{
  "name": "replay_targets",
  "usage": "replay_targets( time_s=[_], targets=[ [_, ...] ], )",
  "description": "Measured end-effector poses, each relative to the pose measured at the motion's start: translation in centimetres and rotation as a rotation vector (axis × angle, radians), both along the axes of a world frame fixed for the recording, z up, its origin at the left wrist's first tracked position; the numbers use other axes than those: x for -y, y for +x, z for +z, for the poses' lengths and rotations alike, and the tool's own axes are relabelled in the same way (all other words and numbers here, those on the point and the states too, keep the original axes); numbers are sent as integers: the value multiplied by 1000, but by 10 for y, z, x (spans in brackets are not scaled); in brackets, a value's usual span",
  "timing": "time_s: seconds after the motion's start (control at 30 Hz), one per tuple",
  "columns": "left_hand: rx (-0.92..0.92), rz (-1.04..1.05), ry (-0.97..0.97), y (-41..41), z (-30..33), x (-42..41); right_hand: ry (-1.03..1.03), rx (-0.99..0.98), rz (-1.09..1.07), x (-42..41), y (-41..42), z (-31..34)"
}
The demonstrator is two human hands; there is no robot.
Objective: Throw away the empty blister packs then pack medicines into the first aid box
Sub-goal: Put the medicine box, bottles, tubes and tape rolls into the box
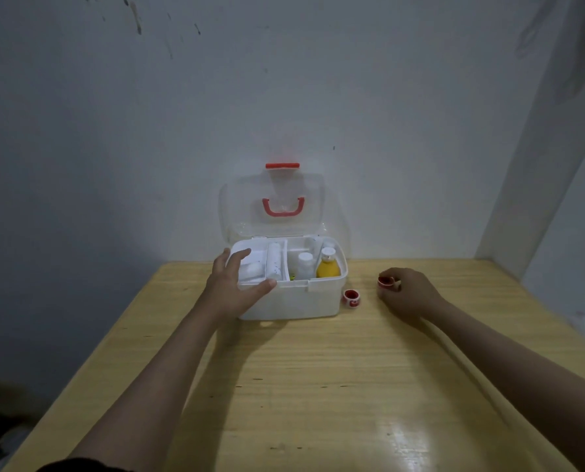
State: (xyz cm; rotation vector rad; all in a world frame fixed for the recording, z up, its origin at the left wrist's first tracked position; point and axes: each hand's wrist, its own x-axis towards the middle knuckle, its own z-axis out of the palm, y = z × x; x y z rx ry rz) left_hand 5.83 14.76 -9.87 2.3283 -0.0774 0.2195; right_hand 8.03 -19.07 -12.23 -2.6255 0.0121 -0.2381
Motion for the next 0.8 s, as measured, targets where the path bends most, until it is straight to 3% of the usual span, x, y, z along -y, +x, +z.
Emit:
replay_targets(
  time_s=[0.37,0.57,0.8],
  targets=[
    [13,10,2,-1,1,1,87,90,131,-34,-13,-20],
    [15,1,11,-2,0,1,-15,39,117,-39,-5,-18],
    [12,11,14,-1,0,1,242,50,171,-32,-11,-18]
  ],
)
